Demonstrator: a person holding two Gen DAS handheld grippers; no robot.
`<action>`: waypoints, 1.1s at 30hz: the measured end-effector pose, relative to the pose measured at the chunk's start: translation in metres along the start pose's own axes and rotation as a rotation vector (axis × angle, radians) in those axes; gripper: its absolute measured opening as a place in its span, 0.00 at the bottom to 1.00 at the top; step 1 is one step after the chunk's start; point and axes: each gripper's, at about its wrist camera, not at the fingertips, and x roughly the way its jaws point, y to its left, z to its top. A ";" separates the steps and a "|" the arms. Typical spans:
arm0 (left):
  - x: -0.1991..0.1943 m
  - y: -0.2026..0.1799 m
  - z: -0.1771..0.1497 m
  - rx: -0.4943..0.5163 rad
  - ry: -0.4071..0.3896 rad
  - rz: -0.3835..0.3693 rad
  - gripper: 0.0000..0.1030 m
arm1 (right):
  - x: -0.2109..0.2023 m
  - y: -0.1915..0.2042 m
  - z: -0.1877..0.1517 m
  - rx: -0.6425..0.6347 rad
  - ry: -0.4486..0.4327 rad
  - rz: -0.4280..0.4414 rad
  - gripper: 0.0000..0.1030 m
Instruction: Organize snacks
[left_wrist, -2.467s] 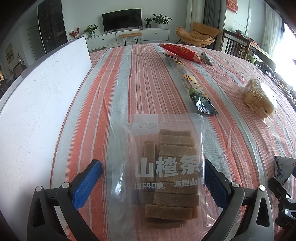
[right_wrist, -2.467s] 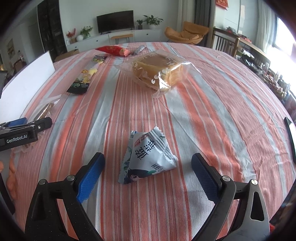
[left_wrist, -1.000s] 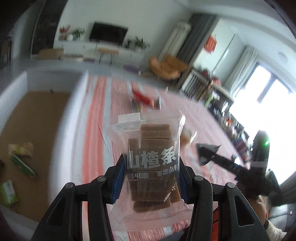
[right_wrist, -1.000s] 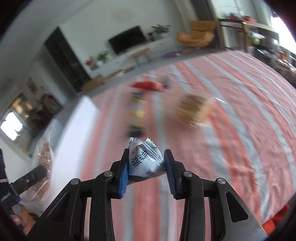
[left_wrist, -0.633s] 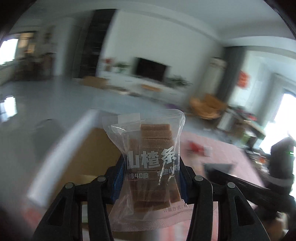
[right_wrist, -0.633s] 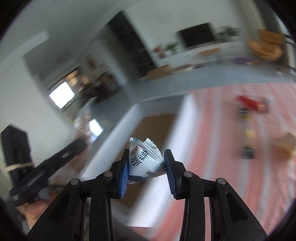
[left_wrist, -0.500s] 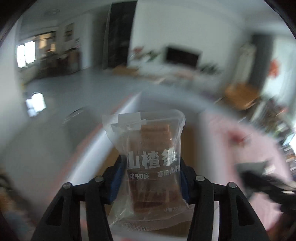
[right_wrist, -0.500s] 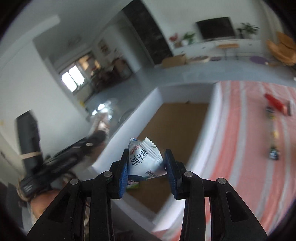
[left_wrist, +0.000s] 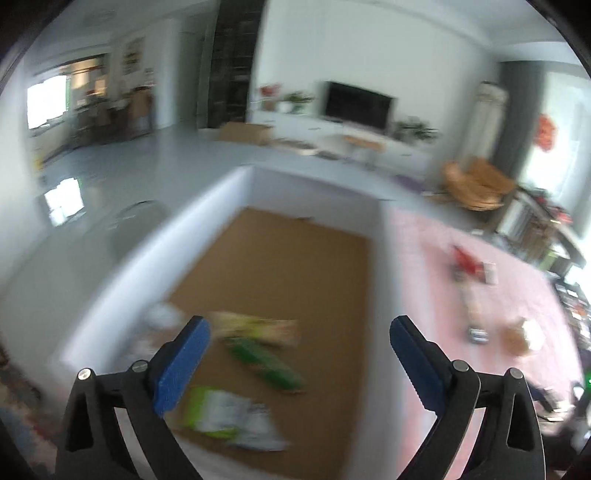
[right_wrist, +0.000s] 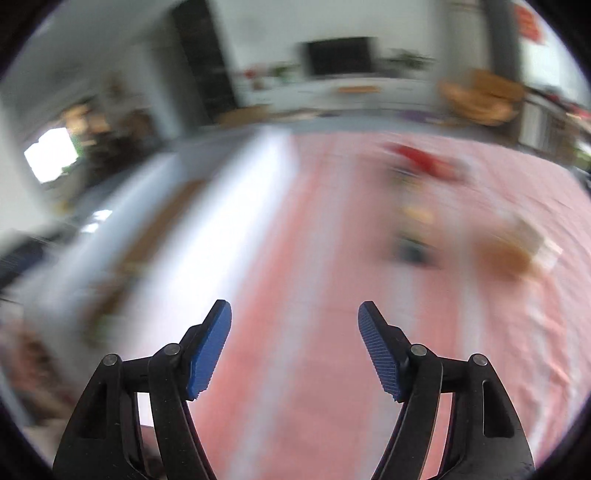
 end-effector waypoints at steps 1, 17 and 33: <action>0.001 -0.017 0.001 0.018 0.002 -0.040 0.95 | 0.002 -0.021 -0.008 0.026 0.004 -0.066 0.72; 0.100 -0.235 -0.083 0.306 0.376 -0.369 1.00 | -0.019 -0.177 -0.063 0.415 0.011 -0.421 0.72; 0.168 -0.222 -0.120 0.418 0.271 -0.131 1.00 | -0.020 -0.171 -0.069 0.426 0.028 -0.492 0.79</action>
